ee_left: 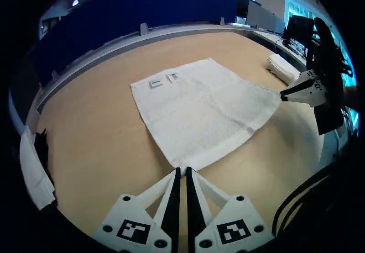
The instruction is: Fold towel
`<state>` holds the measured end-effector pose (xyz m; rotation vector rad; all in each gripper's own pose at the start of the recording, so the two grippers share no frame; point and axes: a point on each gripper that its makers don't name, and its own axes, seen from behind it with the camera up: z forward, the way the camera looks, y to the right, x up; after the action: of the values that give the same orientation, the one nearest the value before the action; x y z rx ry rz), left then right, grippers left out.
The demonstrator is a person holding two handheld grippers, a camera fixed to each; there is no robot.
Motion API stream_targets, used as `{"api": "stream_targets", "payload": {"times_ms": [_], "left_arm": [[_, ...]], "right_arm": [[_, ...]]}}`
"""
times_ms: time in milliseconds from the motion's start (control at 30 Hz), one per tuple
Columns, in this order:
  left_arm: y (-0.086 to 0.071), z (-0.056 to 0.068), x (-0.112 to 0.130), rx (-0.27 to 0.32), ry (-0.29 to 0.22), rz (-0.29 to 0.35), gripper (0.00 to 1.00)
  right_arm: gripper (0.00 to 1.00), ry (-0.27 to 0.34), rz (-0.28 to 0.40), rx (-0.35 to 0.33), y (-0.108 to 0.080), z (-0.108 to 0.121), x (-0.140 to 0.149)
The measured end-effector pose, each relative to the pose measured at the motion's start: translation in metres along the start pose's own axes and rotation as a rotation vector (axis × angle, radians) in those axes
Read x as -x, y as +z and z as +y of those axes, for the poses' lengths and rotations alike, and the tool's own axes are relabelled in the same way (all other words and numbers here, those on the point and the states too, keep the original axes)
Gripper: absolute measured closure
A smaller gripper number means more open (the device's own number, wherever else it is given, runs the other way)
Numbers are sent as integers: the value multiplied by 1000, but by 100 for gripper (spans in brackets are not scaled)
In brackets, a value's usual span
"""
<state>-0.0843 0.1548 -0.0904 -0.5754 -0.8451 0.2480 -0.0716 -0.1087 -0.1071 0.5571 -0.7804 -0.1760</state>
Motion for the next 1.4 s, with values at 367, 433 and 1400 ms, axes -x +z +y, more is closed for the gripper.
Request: {"api": "stream_targets", "payload": {"times_ms": [367,433,1400], "left_arm": [[-37,4,-18,1,-25,42,92],[-43,5,-21,1,-31,47,92],[-87,18,-36,32,-98,72,92]], "right_arm": [[88,-8,50,7,-31,-5,-25],[88,-8,56,7,-37,-7,-29],[88,-3,65,5,-81,-12,-48]]}}
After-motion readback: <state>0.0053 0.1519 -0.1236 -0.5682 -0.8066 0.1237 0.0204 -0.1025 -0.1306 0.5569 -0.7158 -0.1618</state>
